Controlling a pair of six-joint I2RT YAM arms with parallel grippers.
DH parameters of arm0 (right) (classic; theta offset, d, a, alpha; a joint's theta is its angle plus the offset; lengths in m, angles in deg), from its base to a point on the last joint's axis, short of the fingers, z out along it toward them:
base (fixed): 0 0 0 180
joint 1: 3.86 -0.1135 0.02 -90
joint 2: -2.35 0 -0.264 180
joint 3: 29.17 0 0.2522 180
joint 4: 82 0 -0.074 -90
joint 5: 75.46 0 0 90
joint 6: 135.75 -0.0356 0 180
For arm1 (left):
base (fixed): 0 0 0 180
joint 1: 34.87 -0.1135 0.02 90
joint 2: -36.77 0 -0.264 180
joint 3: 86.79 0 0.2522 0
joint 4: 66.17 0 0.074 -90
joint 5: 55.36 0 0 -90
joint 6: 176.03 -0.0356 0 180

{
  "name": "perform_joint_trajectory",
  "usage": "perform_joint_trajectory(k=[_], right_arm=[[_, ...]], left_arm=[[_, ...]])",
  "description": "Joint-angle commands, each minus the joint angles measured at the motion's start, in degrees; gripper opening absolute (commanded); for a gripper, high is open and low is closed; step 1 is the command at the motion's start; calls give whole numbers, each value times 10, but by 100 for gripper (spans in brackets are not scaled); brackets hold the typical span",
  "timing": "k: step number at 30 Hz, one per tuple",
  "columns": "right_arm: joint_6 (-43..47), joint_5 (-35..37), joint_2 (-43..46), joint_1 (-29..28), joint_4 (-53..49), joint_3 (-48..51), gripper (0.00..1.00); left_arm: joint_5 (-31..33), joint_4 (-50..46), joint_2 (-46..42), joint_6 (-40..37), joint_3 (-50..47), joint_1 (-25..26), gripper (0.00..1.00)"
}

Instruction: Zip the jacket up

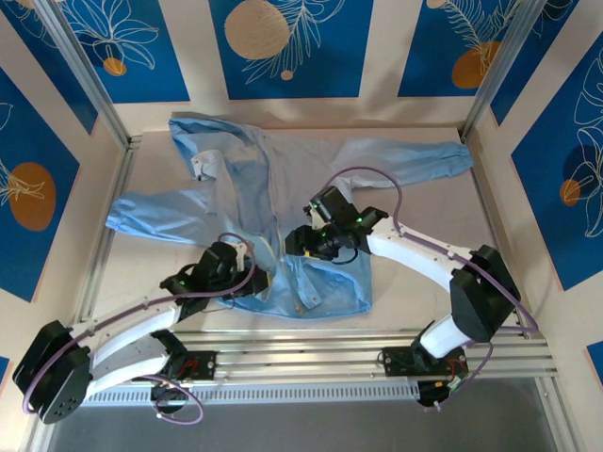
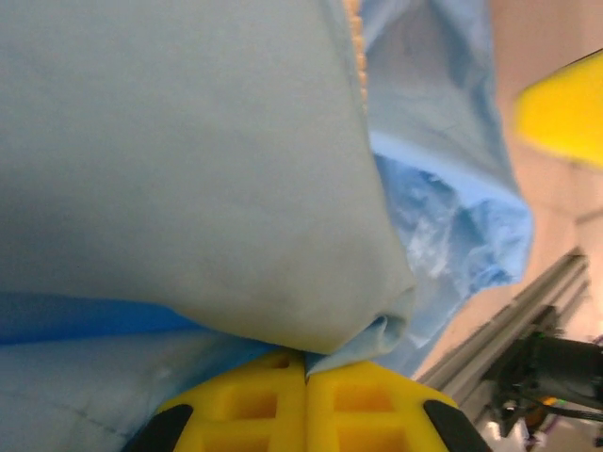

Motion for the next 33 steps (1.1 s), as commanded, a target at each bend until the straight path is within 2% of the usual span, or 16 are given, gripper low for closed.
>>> perform_joint_trajectory(k=[1,7,12,18,19,21,23,24,26,28,30,33], right_arm=[[-54,-78,-33,-6,78,12,61],[-87,-137,-77,-3,173,6,62],[-103,-191,-108,-6,237,-6,63],[-119,-200,-118,-14,272,-1,61],[-118,-200,-117,-16,275,-1,59],[-115,-200,-113,-18,274,-2,49],[-112,-188,-104,-20,266,0,29],[-108,-179,-98,-20,259,0,23],[-100,-155,-83,-20,222,-7,13],[-80,-130,-73,-21,164,-29,10],[-56,-109,-68,-23,106,-57,10],[-18,-92,-72,-25,35,-99,9]], left_arm=[[-48,66,-26,33,-16,-27,0],[-97,80,-31,31,-20,-66,0],[-123,167,-14,76,-46,-74,0],[-135,173,-17,95,-47,-87,0],[-136,170,-18,96,-47,-88,0],[-137,163,-22,99,-46,-89,0],[-136,135,-26,92,-41,-92,0],[-135,116,-29,84,-36,-93,4],[-126,36,-39,52,-12,-95,25],[-111,-65,-47,5,30,-96,41],[-96,-150,-54,-45,73,-96,48],[-77,-239,-63,-108,129,-96,51]])
